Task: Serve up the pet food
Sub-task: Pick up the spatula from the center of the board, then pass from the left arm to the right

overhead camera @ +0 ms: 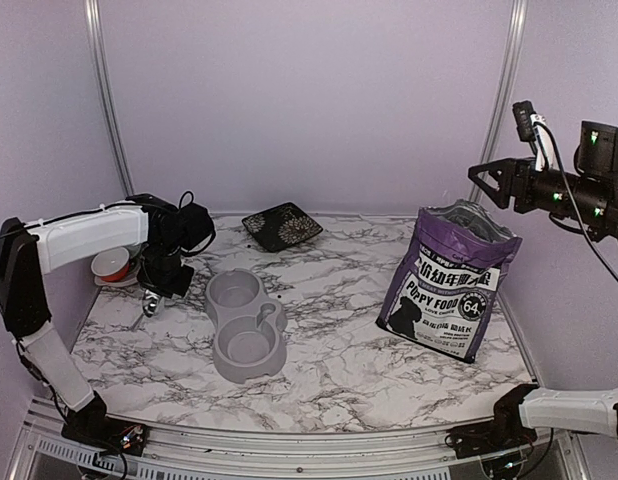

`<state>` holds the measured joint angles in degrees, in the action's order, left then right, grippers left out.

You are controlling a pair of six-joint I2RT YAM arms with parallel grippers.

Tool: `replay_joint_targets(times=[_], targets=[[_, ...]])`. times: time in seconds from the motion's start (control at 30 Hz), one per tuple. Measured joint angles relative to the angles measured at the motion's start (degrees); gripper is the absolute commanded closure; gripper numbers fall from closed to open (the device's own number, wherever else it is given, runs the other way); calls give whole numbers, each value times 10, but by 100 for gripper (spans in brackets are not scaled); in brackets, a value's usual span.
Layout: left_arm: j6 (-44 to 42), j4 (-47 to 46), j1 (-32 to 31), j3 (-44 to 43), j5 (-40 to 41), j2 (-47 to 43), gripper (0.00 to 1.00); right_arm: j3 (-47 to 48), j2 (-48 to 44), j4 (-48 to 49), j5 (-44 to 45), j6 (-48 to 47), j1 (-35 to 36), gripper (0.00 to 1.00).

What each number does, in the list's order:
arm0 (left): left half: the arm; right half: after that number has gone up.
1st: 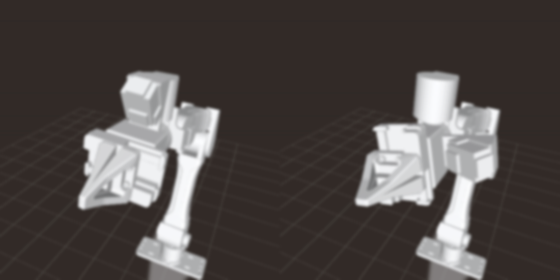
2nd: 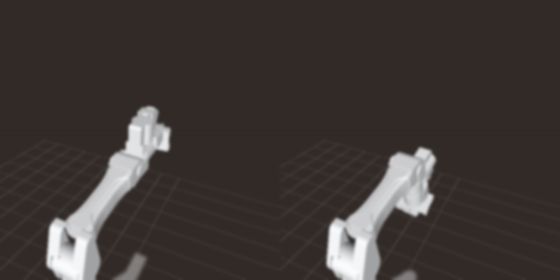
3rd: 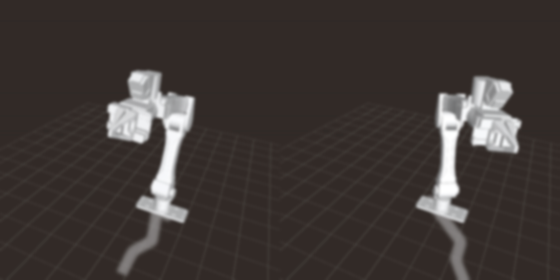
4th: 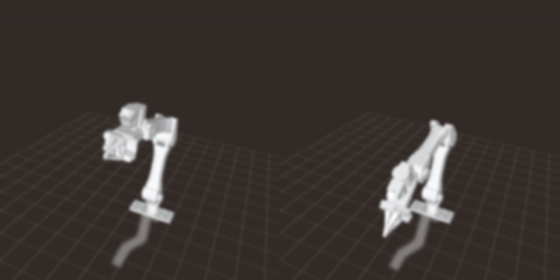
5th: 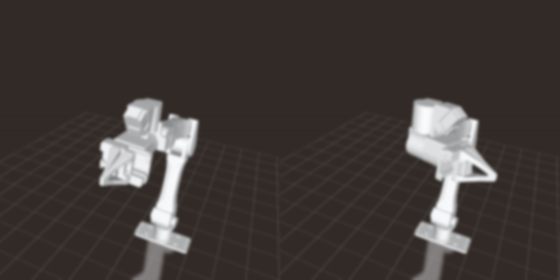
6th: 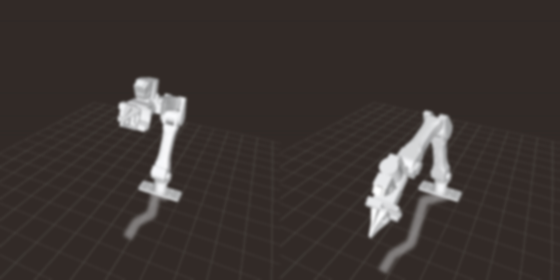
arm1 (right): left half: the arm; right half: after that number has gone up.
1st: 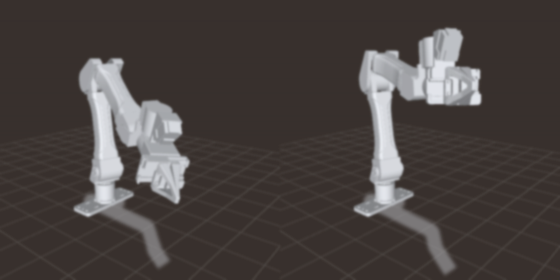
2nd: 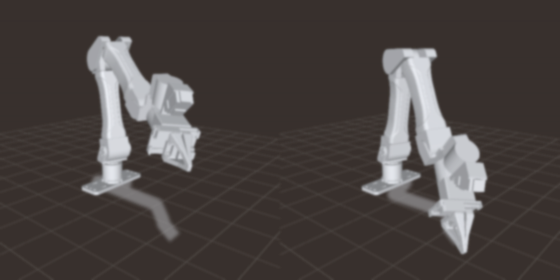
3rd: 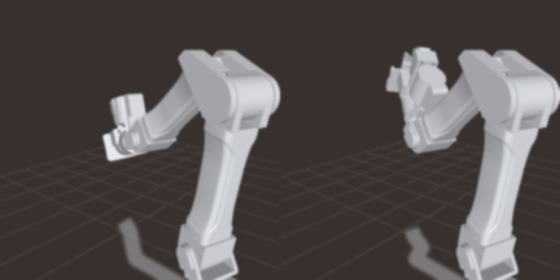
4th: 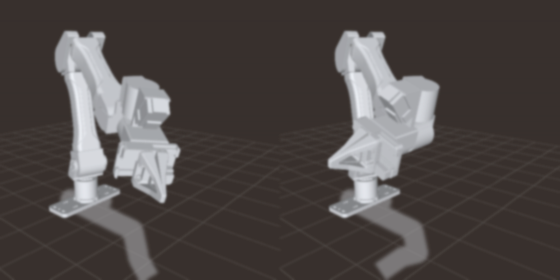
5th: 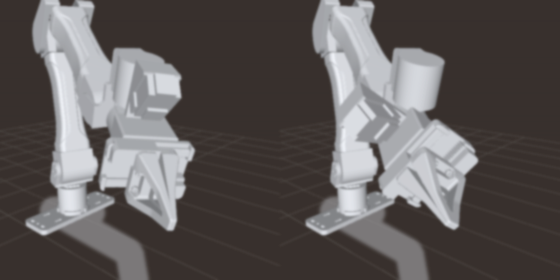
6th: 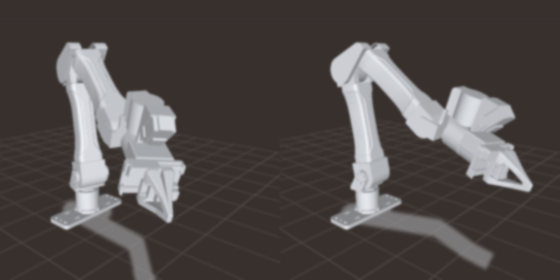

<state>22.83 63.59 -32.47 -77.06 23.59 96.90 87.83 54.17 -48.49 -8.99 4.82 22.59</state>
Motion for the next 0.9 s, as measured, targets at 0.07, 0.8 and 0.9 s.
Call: replay_joint_targets(times=[0.07,0.8,0.9], targets=[[1,-2,-1,0,-6,-14,100,-12,-1,14,-15,10,0,37],[89,-120,-1,-91,-142,-129,100,-122,10,172,-116,89,5,39],[106,-159,-3,-91,-191,-129,100,-136,10,183,-117,95,18,39]])
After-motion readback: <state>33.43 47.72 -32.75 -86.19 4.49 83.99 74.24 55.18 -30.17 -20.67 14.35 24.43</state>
